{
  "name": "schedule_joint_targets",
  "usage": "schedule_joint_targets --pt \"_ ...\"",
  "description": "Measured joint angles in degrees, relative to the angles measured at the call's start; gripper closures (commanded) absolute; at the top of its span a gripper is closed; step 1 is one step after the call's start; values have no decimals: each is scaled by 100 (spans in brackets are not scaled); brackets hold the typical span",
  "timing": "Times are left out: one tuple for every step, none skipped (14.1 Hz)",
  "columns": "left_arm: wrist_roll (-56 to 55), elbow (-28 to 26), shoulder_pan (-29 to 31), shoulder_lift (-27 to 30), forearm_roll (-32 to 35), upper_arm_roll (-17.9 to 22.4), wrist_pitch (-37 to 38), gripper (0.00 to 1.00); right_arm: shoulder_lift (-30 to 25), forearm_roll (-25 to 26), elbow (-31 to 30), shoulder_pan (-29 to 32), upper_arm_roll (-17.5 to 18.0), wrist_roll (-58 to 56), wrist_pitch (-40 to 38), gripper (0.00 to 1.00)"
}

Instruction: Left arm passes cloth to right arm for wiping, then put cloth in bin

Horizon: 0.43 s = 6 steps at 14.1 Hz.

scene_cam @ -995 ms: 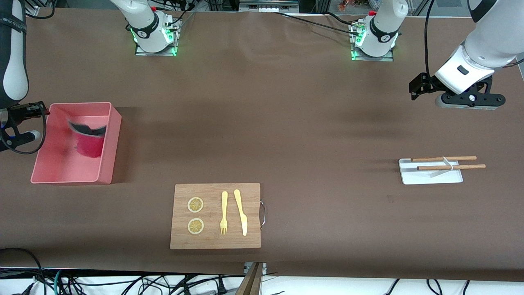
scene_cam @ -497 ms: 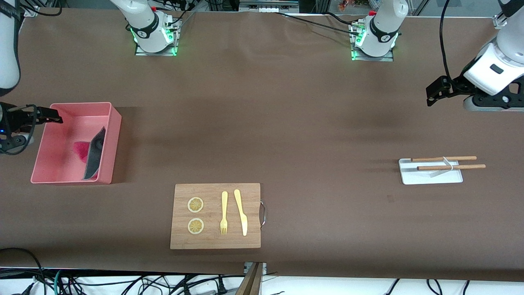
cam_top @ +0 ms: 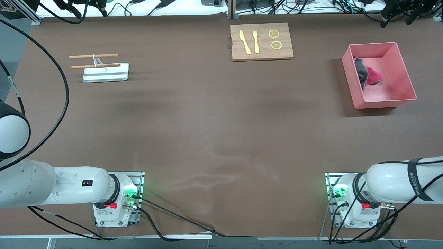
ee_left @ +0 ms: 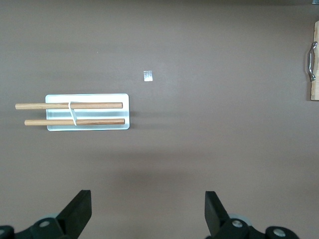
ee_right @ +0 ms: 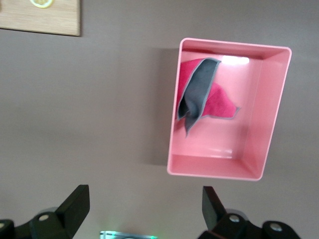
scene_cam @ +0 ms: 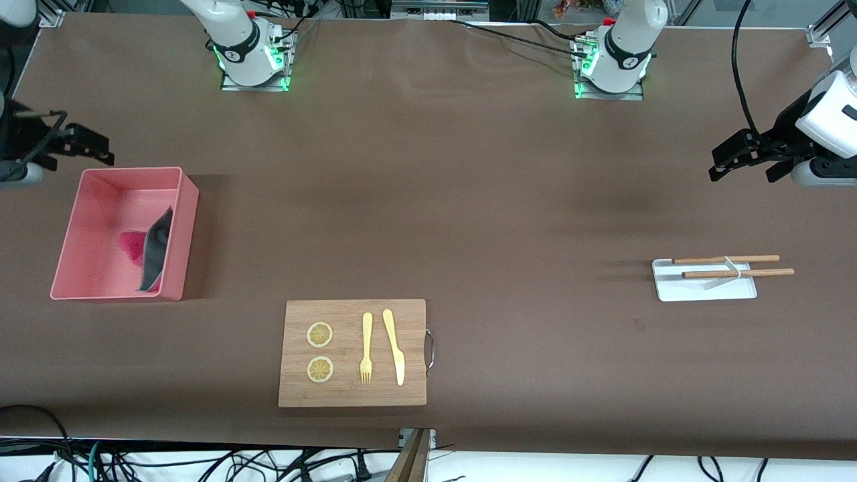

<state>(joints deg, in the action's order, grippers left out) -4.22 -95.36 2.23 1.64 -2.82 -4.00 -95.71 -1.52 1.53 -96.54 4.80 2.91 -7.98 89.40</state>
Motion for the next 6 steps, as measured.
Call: schedule_joint_targets --pt "-2 0 0 0 0 0 0 0 -143 0 -78 -5 92 93 -29 0" --pt "-2 0 1 0 0 0 0 0 -224 0 -134 -7 134 109 -32 0" --pt "-2 1 2 0 0 0 0 0 -251 0 -169 -5 137 109 -29 0" --pt "-2 2 7 0 0 0 0 0 -247 0 -187 2 134 109 -23 0" --pt "-2 2 22 0 0 1 0 0 -241 0 -198 5 133 109 -22 0" --pt "-2 3 41 0 0 1 0 0 -238 0 -201 5 134 109 -21 0"
